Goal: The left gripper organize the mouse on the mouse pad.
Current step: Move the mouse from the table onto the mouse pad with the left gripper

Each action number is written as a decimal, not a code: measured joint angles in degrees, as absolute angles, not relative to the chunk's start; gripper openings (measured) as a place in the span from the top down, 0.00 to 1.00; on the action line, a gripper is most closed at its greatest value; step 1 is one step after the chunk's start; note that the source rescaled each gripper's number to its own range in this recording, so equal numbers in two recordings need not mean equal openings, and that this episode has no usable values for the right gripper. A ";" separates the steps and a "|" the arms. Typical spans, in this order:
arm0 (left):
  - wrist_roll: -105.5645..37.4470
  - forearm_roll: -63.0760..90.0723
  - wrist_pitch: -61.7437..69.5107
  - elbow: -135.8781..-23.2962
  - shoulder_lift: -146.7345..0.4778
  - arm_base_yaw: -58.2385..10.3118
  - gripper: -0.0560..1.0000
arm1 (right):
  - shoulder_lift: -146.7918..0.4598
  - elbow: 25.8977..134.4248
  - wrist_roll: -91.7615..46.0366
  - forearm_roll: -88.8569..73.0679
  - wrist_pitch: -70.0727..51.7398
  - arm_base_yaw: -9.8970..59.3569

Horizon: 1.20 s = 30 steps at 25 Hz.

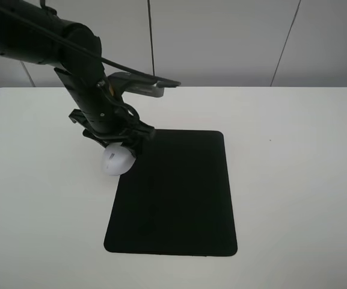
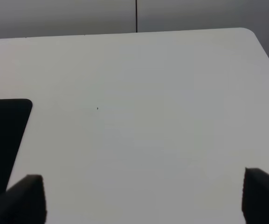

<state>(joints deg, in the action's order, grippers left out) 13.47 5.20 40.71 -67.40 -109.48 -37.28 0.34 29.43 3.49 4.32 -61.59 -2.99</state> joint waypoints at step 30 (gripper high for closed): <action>43.18 -2.06 46.48 -88.60 -126.48 -49.39 0.94 | 0.34 29.43 3.49 4.32 -61.59 -2.99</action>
<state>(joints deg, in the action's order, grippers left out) 43.18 -2.06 46.48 -88.60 -126.48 -49.39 0.34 29.43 3.49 4.32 -61.59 -2.99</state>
